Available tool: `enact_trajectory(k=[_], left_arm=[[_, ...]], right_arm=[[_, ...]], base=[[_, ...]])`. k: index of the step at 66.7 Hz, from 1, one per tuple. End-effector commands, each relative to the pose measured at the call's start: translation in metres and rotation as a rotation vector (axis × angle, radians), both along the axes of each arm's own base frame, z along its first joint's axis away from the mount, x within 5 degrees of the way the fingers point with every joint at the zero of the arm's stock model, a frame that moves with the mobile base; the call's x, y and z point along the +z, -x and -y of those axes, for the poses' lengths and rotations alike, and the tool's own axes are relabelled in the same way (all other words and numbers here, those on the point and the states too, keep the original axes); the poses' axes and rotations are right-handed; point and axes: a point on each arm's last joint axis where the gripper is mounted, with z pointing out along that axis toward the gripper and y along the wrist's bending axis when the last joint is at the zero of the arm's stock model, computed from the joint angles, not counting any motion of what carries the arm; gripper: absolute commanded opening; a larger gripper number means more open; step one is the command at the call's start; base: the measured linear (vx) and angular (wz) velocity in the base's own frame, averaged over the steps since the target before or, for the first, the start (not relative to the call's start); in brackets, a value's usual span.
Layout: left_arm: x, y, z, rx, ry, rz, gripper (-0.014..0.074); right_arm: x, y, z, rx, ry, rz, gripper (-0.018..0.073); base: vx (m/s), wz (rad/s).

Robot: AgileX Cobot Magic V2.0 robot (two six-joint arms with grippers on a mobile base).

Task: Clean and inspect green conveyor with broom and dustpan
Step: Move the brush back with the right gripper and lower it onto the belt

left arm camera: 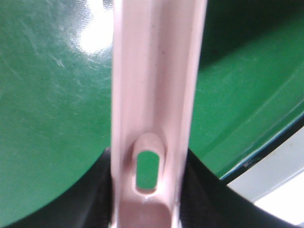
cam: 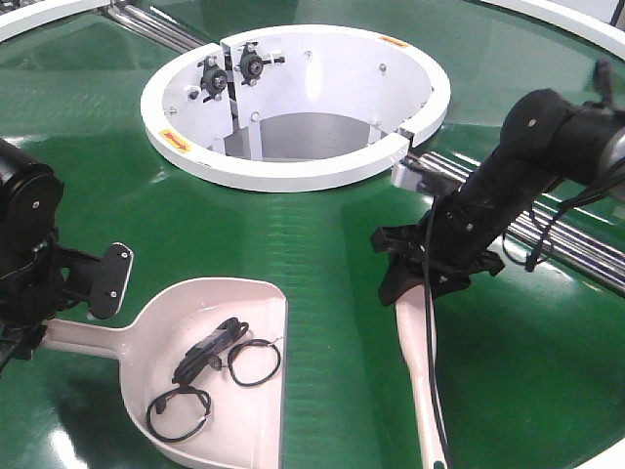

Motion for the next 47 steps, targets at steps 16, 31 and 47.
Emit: enact_trajectory(k=[16, 31, 47], left_arm=[[0.017, 0.002, 0.002, 0.010, 0.013, 0.047, -0.0024], [0.017, 0.002, 0.002, 0.010, 0.013, 0.047, -0.0022], [0.017, 0.002, 0.002, 0.010, 0.013, 0.047, -0.0022]], right_arm=[[-0.016, -0.004, -0.006, 0.031, -0.071, -0.097, -0.0003], [-0.033, -0.012, 0.001, 0.007, -0.065, -0.136, -0.0003], [-0.035, -0.015, 0.011, -0.020, -0.059, -0.131, -0.0001]], base=[[0.00, 0.00], [0.00, 0.00], [0.00, 0.00]])
